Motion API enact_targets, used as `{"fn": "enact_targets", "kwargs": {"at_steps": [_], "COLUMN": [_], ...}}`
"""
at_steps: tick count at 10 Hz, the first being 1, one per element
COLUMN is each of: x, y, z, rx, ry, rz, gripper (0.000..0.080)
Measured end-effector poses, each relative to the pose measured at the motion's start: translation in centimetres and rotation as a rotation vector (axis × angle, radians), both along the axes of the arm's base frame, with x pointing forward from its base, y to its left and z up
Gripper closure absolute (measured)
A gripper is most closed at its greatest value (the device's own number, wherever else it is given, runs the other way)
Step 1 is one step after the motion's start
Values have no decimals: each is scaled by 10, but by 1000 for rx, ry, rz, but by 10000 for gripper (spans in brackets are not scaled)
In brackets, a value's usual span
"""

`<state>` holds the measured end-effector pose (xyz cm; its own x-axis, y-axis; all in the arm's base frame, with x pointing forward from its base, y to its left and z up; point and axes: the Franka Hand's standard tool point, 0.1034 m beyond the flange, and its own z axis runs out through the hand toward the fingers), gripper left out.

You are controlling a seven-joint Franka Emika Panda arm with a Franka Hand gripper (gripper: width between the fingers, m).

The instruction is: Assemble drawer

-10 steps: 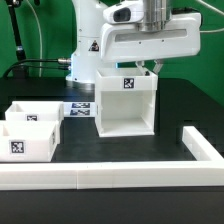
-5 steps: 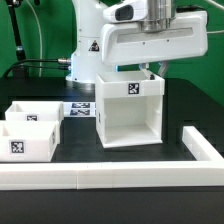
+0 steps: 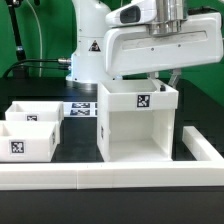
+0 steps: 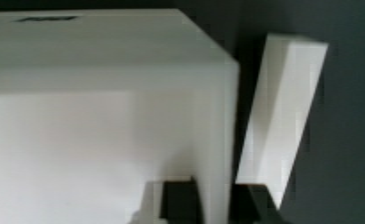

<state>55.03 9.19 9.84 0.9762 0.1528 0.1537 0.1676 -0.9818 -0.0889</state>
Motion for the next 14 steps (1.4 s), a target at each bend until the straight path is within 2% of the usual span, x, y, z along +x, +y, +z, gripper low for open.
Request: {"fn": "enact_targets", "kwargs": {"at_steps": [3,5,6,9,12,14], "x": [0,2,5,33,36,35], "y": [1,2,0,-2,-1,-4], "z": [1,2,0,1,5,8], "rx": [2,26,48,94,122,181], "ry": [1,10,13,-5,-4,-2], "rz": [-17,-162,-273,-474,-588,-804], "gripper": [758,758,757,752,751,751]}}
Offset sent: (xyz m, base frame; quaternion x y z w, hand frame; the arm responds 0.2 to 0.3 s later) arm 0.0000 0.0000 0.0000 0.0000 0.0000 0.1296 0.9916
